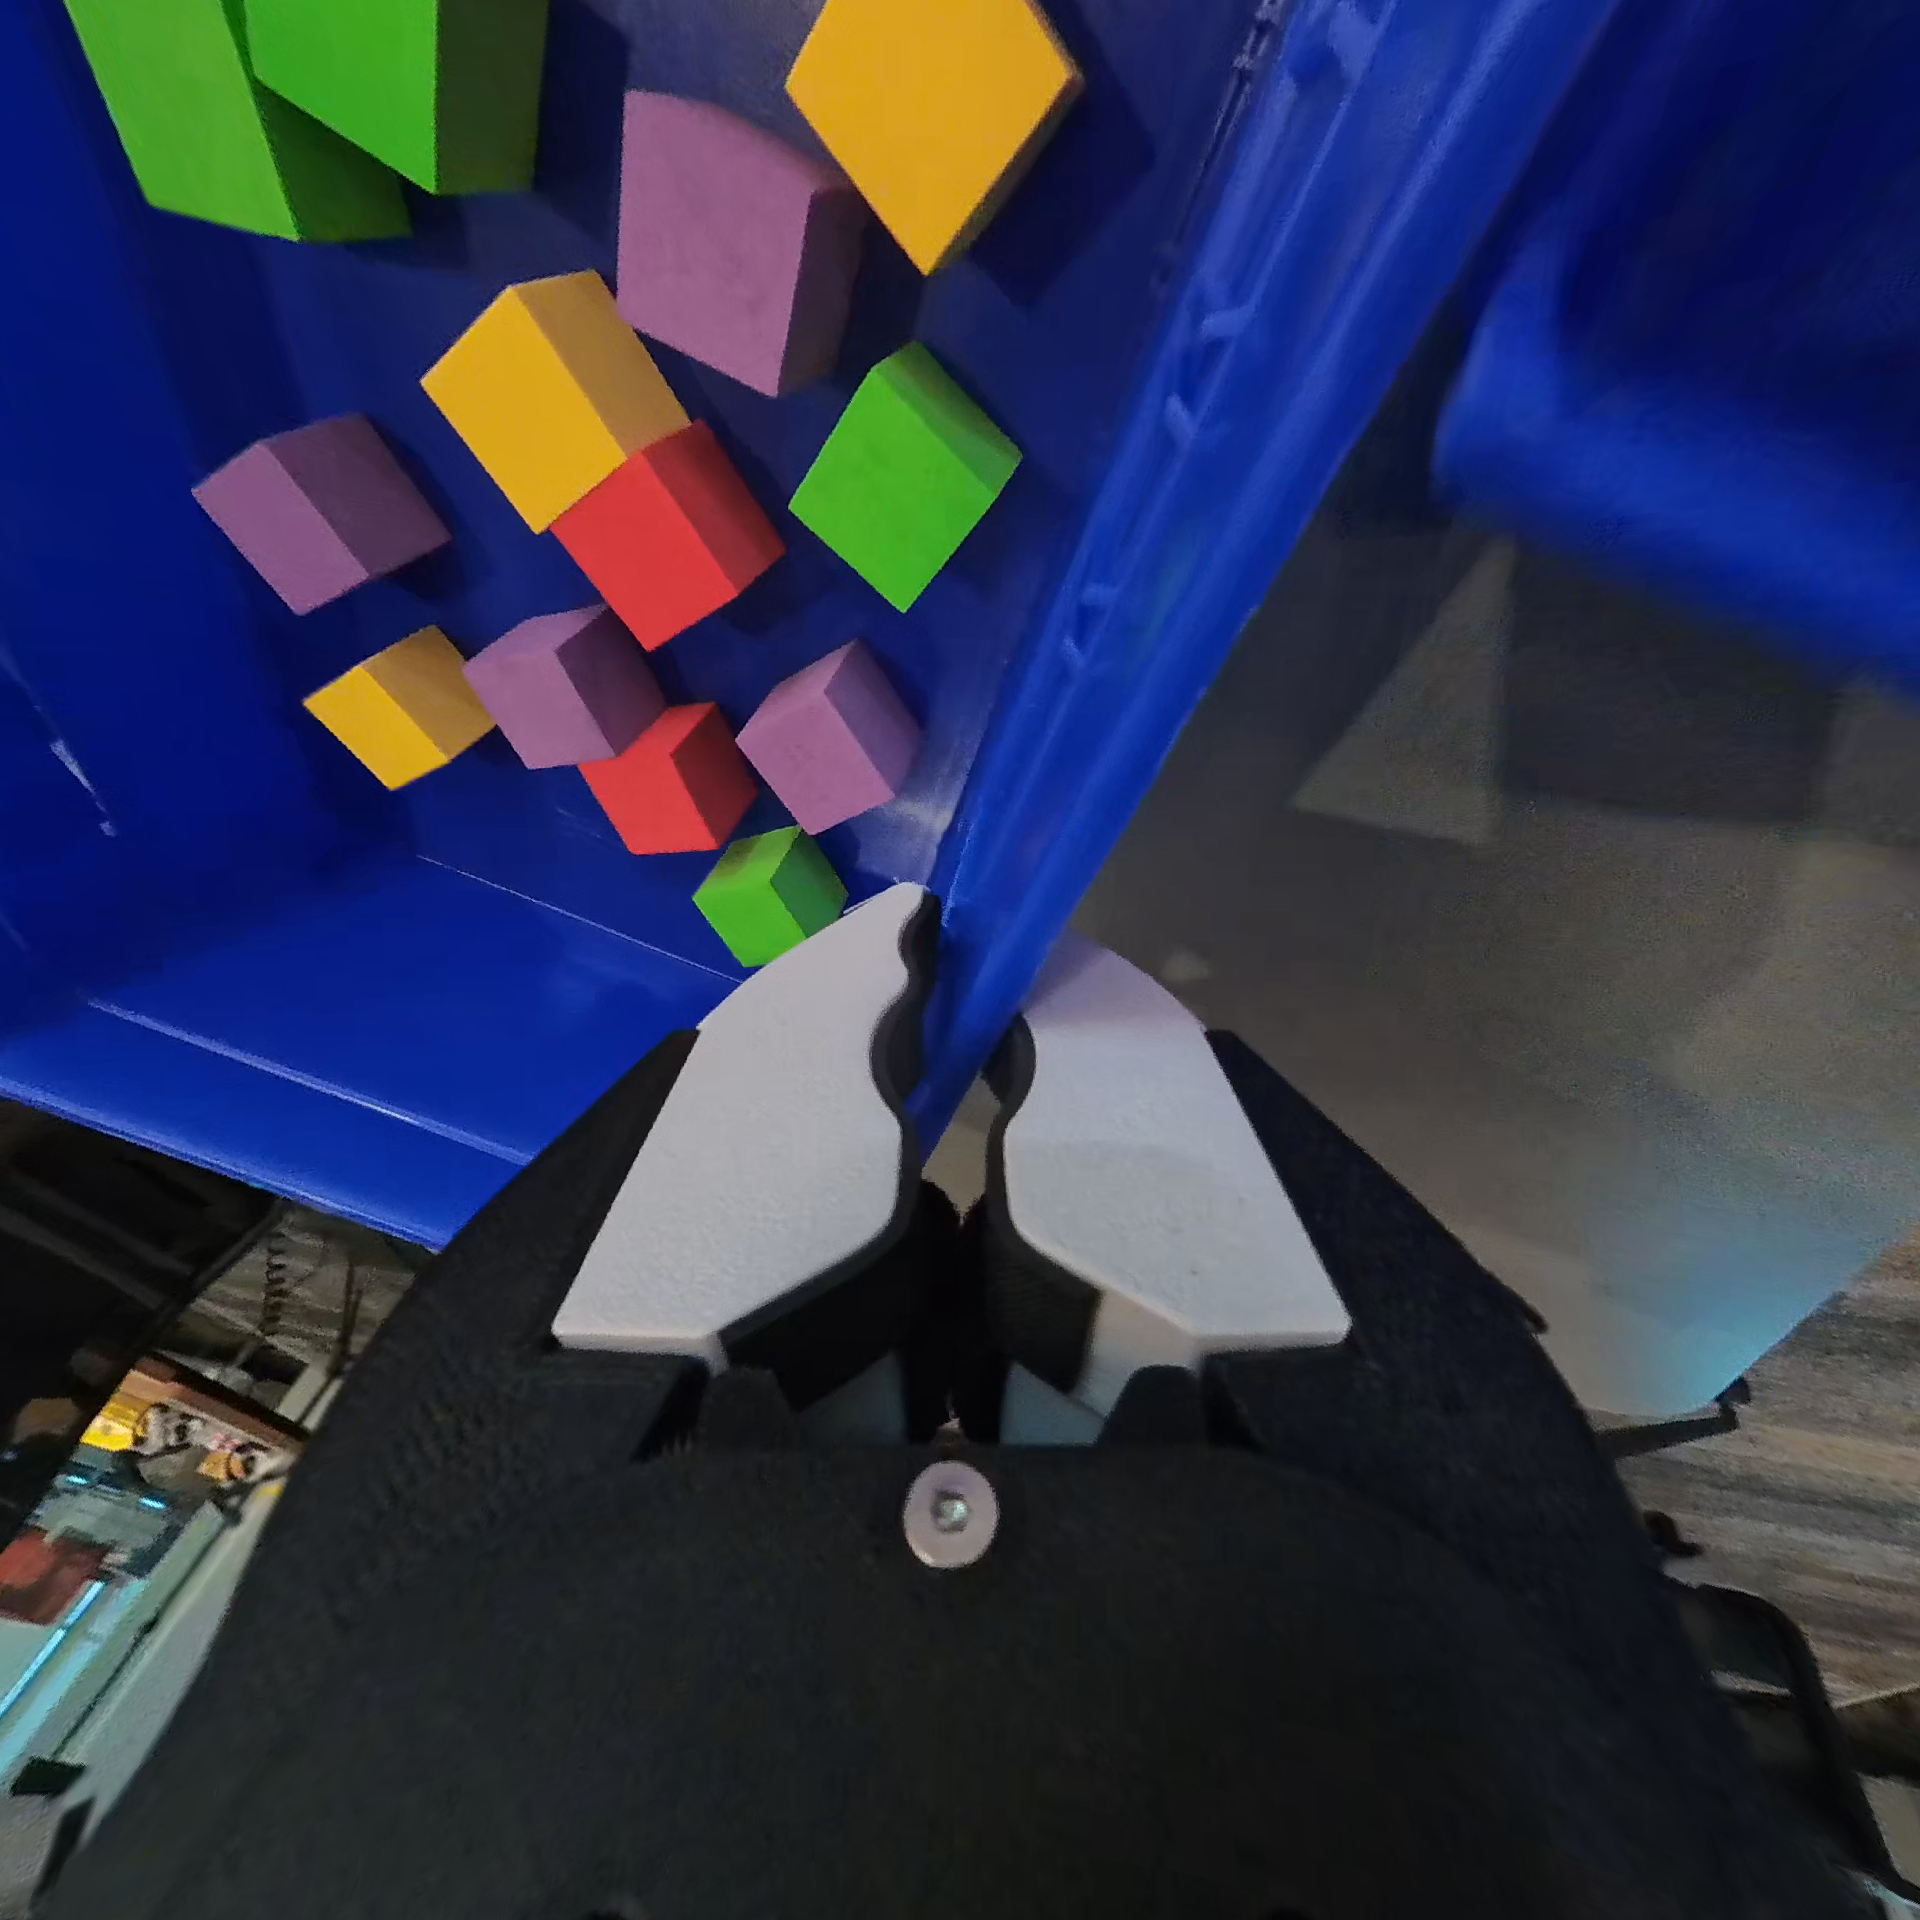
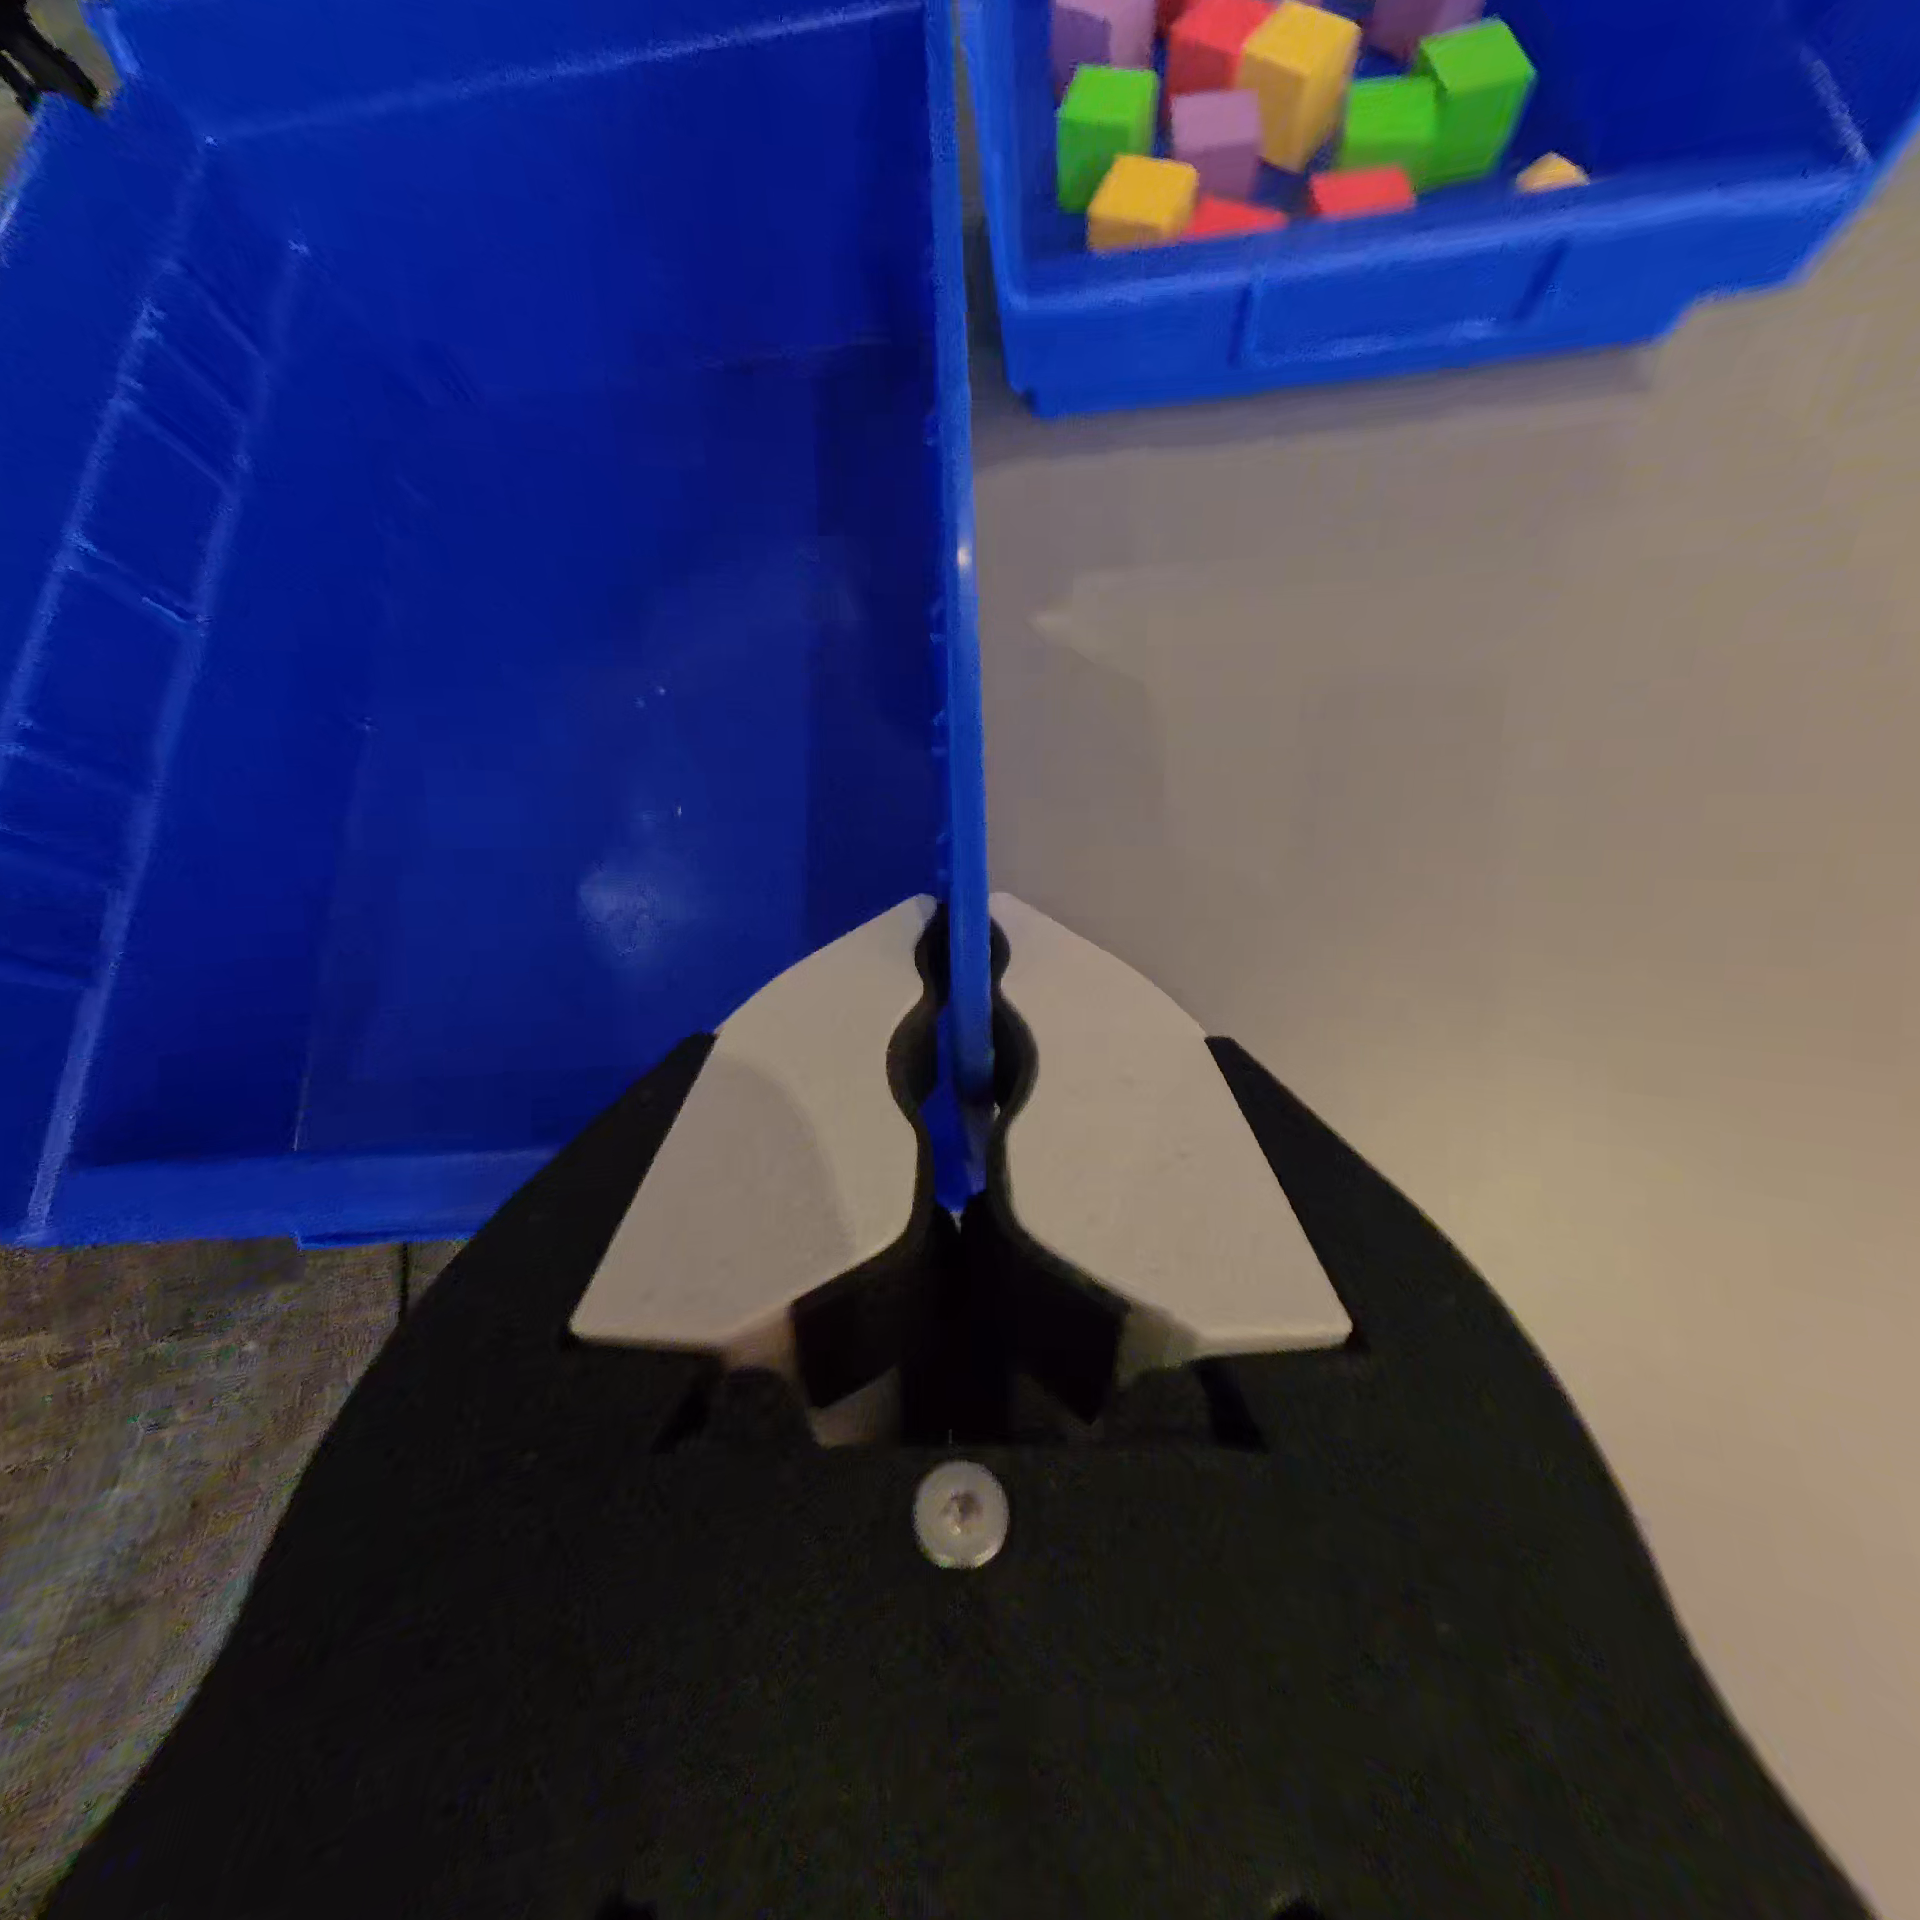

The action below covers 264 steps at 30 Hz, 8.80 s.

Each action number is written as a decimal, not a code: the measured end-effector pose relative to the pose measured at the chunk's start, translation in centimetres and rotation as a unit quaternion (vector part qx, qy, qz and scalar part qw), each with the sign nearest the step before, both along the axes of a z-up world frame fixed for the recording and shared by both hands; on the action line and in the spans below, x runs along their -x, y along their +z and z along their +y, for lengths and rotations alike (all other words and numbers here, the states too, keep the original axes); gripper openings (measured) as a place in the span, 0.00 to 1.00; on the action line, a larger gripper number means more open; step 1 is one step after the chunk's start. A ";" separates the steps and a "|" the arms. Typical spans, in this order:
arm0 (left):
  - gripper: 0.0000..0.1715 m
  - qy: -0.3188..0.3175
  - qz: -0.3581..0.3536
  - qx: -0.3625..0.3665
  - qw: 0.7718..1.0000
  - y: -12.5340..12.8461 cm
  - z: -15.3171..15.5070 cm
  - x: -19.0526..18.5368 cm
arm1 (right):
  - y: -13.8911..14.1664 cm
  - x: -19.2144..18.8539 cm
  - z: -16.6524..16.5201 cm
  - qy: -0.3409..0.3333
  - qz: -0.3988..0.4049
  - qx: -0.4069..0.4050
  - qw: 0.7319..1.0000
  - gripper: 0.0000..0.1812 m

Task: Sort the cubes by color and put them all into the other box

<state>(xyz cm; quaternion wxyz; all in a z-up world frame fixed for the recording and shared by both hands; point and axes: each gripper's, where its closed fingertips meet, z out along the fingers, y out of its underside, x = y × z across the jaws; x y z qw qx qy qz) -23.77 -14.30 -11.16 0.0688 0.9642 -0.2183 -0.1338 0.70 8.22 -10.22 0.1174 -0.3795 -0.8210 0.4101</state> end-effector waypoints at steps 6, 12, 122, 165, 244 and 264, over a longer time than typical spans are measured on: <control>0.03 0.012 0.004 0.010 1.000 0.0 -2.7 0.5 | 0.4 -1.6 5.4 -0.049 -0.010 0.025 0.998 0.03; 0.03 -0.038 0.011 0.014 0.999 0.1 -5.1 0.2 | 0.1 -3.1 11.7 -0.138 -0.015 0.037 0.990 0.03; 0.15 0.060 -0.065 0.111 0.990 -4.6 -4.2 -11.4 | -5.1 1.2 12.9 0.212 -0.119 -0.382 0.892 0.13; 0.32 0.428 -0.068 -0.266 0.861 -1.9 8.5 5.2 | 9.5 5.0 9.7 -0.076 0.207 -0.140 0.965 0.19; 0.21 0.181 -0.144 -0.736 0.636 18.8 8.0 -10.8 | -4.5 1.9 20.4 0.174 -0.314 -0.446 0.820 0.16; 0.18 0.195 -0.143 -0.717 0.653 18.3 7.1 -10.5 | -4.1 1.7 21.4 0.177 -0.371 -0.433 0.803 0.23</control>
